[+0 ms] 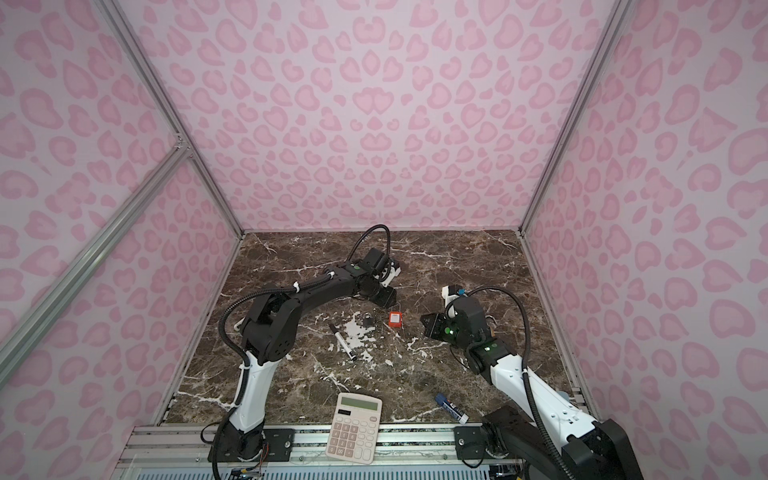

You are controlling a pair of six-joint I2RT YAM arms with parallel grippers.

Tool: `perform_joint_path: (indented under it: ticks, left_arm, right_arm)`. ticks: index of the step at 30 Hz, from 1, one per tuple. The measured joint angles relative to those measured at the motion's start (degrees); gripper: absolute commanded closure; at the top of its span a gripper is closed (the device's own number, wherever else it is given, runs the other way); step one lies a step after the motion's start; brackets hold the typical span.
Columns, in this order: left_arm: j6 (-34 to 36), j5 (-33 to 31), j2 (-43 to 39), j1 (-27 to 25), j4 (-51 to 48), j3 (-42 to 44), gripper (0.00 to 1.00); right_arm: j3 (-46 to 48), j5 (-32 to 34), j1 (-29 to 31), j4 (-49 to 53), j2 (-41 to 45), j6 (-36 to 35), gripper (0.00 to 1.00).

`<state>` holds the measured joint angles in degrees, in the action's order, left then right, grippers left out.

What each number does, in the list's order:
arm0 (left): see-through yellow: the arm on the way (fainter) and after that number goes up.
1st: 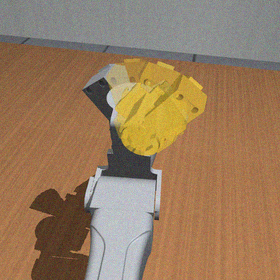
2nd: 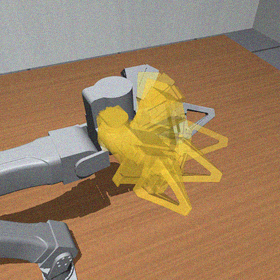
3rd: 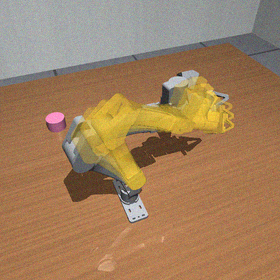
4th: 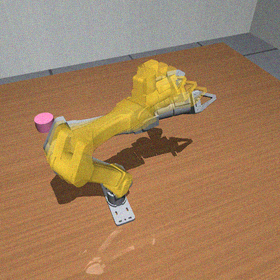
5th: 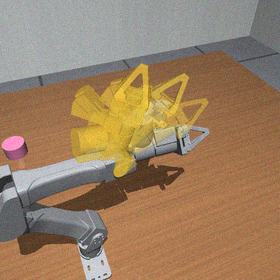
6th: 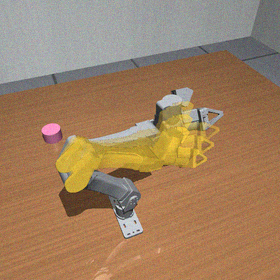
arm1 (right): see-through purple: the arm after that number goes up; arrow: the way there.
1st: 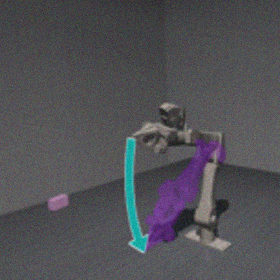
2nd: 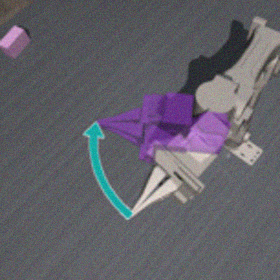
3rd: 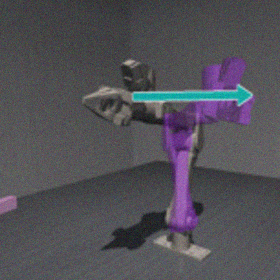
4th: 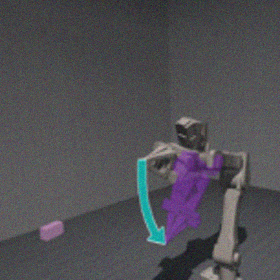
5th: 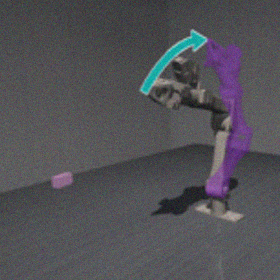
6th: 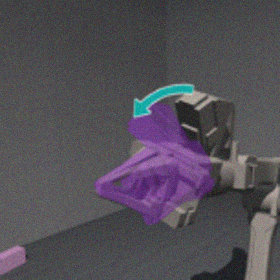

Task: Lock with the key

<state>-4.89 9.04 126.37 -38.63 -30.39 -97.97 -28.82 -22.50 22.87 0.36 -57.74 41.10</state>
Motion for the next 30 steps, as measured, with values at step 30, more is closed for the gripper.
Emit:
perform_joint_path:
  ticks: [30]
  left_arm:
    - [1.8, -0.8, 0.0, -0.4, -2.7, 1.4, 0.44]
  right_arm:
    - [-1.1, -2.2, 0.0, -0.1, -3.7, -0.2, 1.00]
